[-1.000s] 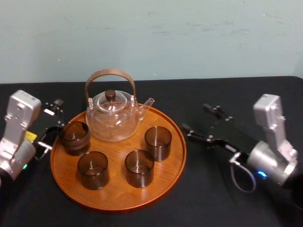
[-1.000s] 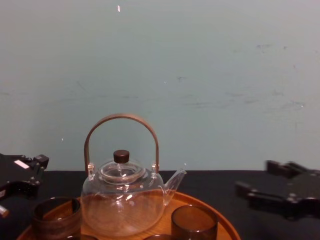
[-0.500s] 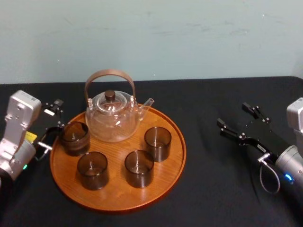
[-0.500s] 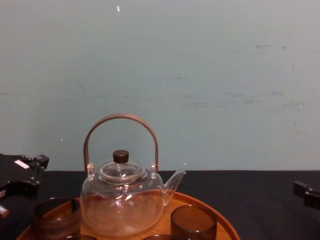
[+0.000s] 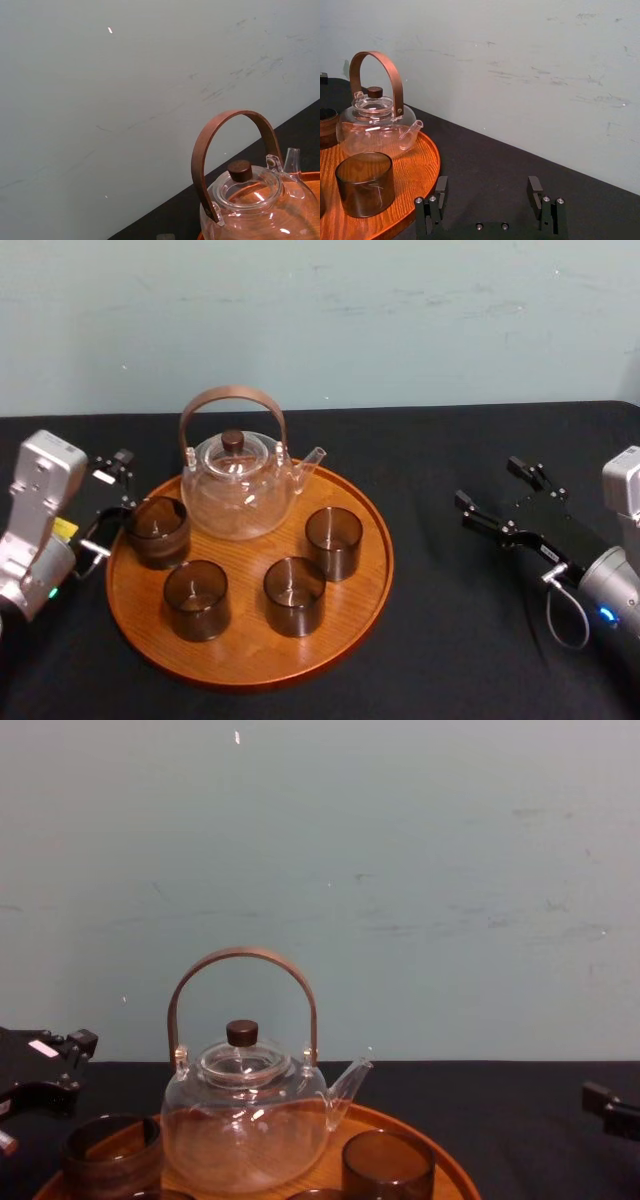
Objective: Pick up the glass from the table and place it on the tray.
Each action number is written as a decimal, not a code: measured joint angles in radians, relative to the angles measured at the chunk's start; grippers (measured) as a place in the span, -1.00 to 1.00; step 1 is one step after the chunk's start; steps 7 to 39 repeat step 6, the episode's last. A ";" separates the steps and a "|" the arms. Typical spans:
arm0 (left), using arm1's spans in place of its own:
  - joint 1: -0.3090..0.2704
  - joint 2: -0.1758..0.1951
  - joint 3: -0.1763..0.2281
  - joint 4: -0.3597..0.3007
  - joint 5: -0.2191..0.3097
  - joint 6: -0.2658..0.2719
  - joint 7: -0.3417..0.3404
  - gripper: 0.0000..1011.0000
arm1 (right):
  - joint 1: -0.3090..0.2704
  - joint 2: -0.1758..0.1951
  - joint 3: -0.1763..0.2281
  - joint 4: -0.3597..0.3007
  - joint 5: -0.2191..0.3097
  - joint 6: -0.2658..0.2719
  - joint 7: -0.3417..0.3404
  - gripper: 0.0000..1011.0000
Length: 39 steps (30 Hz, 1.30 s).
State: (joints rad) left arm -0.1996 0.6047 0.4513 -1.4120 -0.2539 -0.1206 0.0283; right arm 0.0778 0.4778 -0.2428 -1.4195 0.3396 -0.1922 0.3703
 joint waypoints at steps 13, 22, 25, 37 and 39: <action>0.000 0.000 0.000 0.000 0.000 0.000 0.000 -1.00 | 0.001 0.000 -0.001 0.000 0.001 0.000 0.001 0.98; 0.000 0.000 0.000 0.000 0.000 0.000 0.000 -1.00 | 0.001 0.000 -0.001 0.000 0.001 0.000 0.001 0.98; 0.000 0.000 0.000 0.000 0.000 0.000 0.000 -1.00 | 0.001 0.000 -0.001 0.000 0.001 0.000 0.001 0.98; 0.000 0.000 0.000 0.000 0.000 0.000 0.000 -1.00 | 0.001 0.000 -0.001 0.000 0.001 0.000 0.001 0.98; 0.000 0.000 0.000 0.000 0.000 0.000 0.000 -1.00 | 0.001 0.000 -0.001 0.000 0.001 0.000 0.001 0.98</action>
